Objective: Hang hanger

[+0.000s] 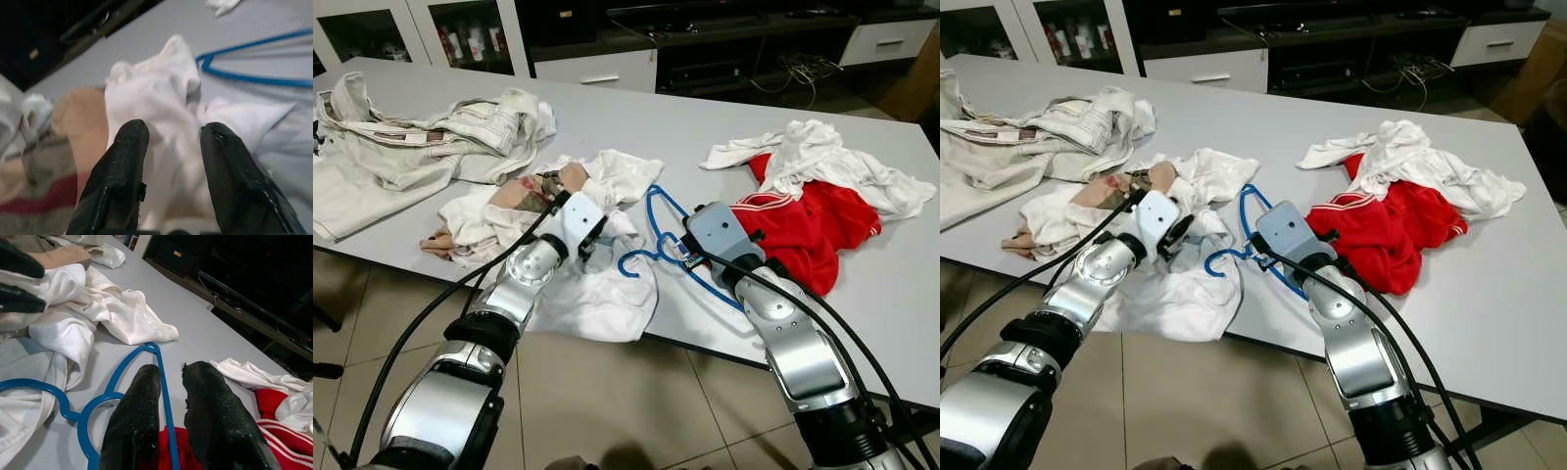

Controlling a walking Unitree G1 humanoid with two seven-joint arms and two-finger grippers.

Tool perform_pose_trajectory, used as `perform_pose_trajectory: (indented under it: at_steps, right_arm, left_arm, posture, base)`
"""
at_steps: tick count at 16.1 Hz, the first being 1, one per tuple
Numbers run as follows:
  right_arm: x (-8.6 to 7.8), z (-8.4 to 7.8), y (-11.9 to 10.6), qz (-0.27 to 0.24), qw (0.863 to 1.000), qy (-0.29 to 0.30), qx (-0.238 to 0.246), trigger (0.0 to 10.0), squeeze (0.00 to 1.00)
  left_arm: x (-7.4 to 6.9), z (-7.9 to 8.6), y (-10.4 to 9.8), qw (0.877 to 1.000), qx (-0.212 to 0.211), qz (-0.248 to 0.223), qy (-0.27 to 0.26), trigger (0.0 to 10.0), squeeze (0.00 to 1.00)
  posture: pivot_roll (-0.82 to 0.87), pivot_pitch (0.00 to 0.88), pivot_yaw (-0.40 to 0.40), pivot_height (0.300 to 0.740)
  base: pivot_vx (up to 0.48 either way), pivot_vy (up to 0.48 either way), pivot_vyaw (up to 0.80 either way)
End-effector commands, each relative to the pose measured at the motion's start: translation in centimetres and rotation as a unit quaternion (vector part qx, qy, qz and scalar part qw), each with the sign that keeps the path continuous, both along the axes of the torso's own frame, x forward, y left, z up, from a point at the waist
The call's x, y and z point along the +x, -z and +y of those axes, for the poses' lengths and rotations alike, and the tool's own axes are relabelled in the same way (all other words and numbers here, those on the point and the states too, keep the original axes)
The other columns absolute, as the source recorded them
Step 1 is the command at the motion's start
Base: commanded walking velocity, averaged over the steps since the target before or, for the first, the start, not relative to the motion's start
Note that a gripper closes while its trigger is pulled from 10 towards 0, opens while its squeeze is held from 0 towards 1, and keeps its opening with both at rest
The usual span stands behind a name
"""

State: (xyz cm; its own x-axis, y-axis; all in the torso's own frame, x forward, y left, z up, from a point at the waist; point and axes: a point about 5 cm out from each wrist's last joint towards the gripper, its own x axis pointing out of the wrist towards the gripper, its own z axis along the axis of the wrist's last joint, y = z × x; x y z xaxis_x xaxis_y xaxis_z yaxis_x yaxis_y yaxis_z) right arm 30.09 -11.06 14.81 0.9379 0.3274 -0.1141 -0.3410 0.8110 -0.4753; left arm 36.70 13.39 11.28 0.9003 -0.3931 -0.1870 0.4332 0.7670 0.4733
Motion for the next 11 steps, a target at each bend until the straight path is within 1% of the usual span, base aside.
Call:
perform_pose_trajectory:
  at_steps: [1, 2, 3, 4, 5, 8, 9, 10, 11]
  right_arm:
    - [0.0, 0.1, -0.3, -0.007, 1.0, -0.005, 0.008, 10.0, 0.0]
    - [-0.1, 0.2, -0.3, -0.008, 1.0, -0.007, 0.008, 10.0, 0.0]
    - [-0.1, 0.2, -0.3, -0.008, 1.0, -0.007, 0.008, 10.0, 0.0]
    - [-0.1, 0.2, -0.3, -0.008, 1.0, -0.008, 0.008, 10.0, 0.0]
    - [-0.1, 0.2, -0.3, -0.008, 1.0, -0.009, 0.008, 10.0, 0.0]
    - [-0.1, 0.2, -0.3, -0.008, 1.0, -0.009, 0.007, 10.0, 0.0]
    - [-0.1, 0.3, -0.3, -0.008, 1.0, -0.009, 0.007, 10.0, 0.0]
    - [-0.1, 0.3, -0.3, -0.008, 1.0, -0.009, 0.006, 10.0, 0.0]
    - [-0.2, 0.2, -0.2, -0.008, 1.0, -0.009, 0.006, 10.0, 0.0]
  left_arm:
    - [0.4, 0.6, -0.1, 1.0, -0.013, 0.014, -0.024, 10.0, 0.0]
    - [0.3, 0.8, 0.5, 0.998, -0.026, 0.047, -0.033, 10.0, 0.0]
    - [0.3, 0.8, 0.8, 0.997, -0.029, 0.06, -0.032, 10.0, 0.0]
    - [0.2, 0.7, 0.9, 0.997, -0.026, 0.061, -0.029, 10.0, 0.0]
    - [0.2, 0.4, 0.9, 0.998, -0.028, 0.06, -0.023, 0.0, 0.0]
    - [0.1, -0.1, 0.6, 0.998, -0.035, 0.05, -0.005, 0.0, 0.0]
    - [0.2, -0.5, -0.1, 0.999, -0.043, 0.028, 0.008, 0.0, 0.0]
    - [0.2, -0.6, -0.4, 0.999, -0.047, 0.019, 0.012, 0.0, 0.0]
    - [0.3, -0.9, -1.4, 0.998, -0.061, -0.009, 0.022, 0.0, 0.0]
  posture:
    - [0.0, 0.0, 0.042, 0.723]
    - [-0.01, 0.0, 0.042, 0.723]
    - [-0.01, 0.0, 0.042, 0.723]
    - [-0.01, 0.0, 0.042, 0.723]
    - [-0.01, 0.0, 0.041, 0.723]
    - [-0.01, 0.0, 0.041, 0.723]
    - [-0.01, 0.0, 0.042, 0.723]
    - [0.0, 0.0, 0.042, 0.723]
    - [0.0, 0.0, 0.042, 0.723]
  base:
    - [0.0, 0.0, 0.0]
    - [0.0, 0.0, 0.0]
    - [0.0, 0.0, 0.0]
    - [0.0, 0.0, 0.0]
    - [0.0, 0.0, 0.0]
    - [0.0, 0.0, 0.0]
    - [0.0, 0.0, 0.0]
    - [0.0, 0.0, 0.0]
    - [0.0, 0.0, 0.0]
